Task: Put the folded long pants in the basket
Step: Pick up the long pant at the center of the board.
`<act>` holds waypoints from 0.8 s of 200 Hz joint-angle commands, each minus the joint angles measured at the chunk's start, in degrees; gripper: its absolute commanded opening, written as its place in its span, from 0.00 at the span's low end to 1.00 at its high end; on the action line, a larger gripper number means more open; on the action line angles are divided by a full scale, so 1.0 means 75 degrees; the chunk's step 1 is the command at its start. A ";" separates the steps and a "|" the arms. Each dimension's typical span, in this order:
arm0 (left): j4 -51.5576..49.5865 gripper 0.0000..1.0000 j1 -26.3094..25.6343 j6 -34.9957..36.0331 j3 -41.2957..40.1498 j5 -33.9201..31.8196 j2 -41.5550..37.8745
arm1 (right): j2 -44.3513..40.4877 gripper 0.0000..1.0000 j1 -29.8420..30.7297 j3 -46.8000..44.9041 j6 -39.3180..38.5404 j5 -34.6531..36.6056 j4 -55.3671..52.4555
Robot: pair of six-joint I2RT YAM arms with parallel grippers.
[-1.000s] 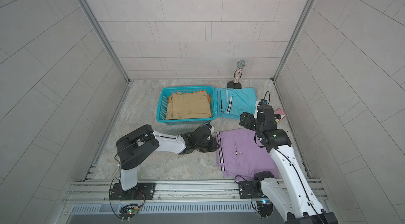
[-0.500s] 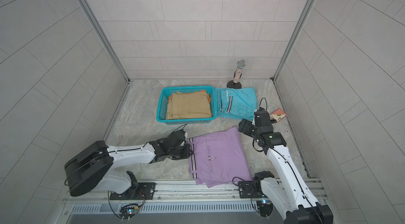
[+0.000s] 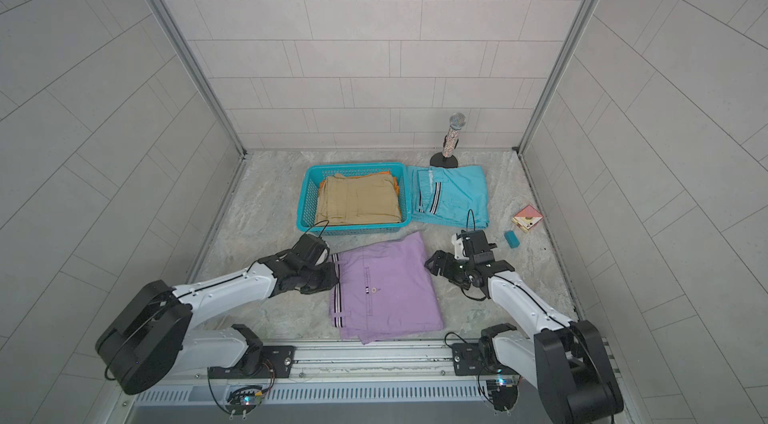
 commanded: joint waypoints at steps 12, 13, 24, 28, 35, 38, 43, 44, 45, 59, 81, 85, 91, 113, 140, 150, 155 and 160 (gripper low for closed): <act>-0.0384 0.00 0.0162 0.0255 -0.0054 0.0018 0.0319 | 0.0820 0.85 0.0428 0.0019 0.0171 -0.0726 0.1239; -0.0383 0.00 0.0164 0.0255 -0.0050 0.0024 0.0319 | 0.0843 0.84 0.0438 0.0030 0.0174 -0.0731 0.1253; -0.0382 0.09 0.0212 0.0258 -0.0035 0.0058 0.0331 | 0.1130 0.77 0.0523 0.0091 0.0147 -0.0783 0.1343; -0.0382 0.20 0.0216 0.0255 -0.0044 0.0060 0.0330 | 0.1206 0.74 0.0546 0.0110 0.0136 -0.0789 0.1358; -0.0366 0.41 0.0236 0.0246 -0.0060 0.0076 0.0324 | 0.1315 0.70 0.0586 0.0114 0.0120 -0.0783 0.1434; -0.0348 0.47 0.0239 0.0233 -0.0075 0.0087 0.0319 | 0.1343 0.68 0.0608 0.0112 0.0108 -0.0783 0.1452; -0.0286 0.57 0.0246 0.0202 -0.0117 0.0147 0.0296 | 0.1416 0.64 0.0623 0.0117 0.0089 -0.0752 0.1478; -0.0270 0.58 0.0248 0.0199 -0.0122 0.0165 0.0295 | 0.1423 0.63 0.0636 0.0120 0.0080 -0.0744 0.1478; -0.0262 0.61 0.0242 0.0192 -0.0130 0.0174 0.0289 | 0.1426 0.62 0.0636 0.0122 0.0075 -0.0740 0.1472; 0.0027 0.86 0.0239 0.0009 -0.0303 0.0453 0.0229 | 0.1618 0.48 0.0669 0.0100 0.0015 -0.0713 0.1535; 0.0727 1.00 0.0261 -0.0365 -0.0768 0.0959 0.0221 | 0.1901 0.21 0.0704 0.0066 -0.0057 -0.0714 0.1537; 0.0822 1.00 0.0261 -0.0413 -0.0830 0.1006 0.0232 | 0.1933 0.17 0.0707 0.0056 -0.0068 -0.0713 0.1536; 0.0942 1.00 0.0252 -0.0461 -0.0911 0.1068 0.0270 | 0.1985 0.11 0.0718 0.0036 -0.0081 -0.0693 0.1548; 0.1438 1.00 0.0250 -0.0642 -0.1158 0.1166 0.0570 | 0.2102 0.01 0.0764 -0.0035 -0.0077 -0.0642 0.1602; 0.2105 0.86 0.0249 -0.0742 -0.1176 0.1686 0.1506 | 0.2095 0.00 0.0890 -0.0010 0.0021 -0.0633 0.1663; 0.2319 0.79 0.0225 -0.0746 -0.1112 0.1791 0.1965 | 0.2056 0.00 0.0958 0.0008 0.0067 -0.0599 0.1666; 0.2539 0.77 0.0211 -0.0789 -0.1120 0.1854 0.2190 | 0.2048 0.00 0.0995 0.0007 0.0090 -0.0581 0.1676; 0.2777 0.74 0.0214 -0.0854 -0.1143 0.1934 0.2412 | 0.2022 0.00 0.1039 0.0006 0.0120 -0.0545 0.1699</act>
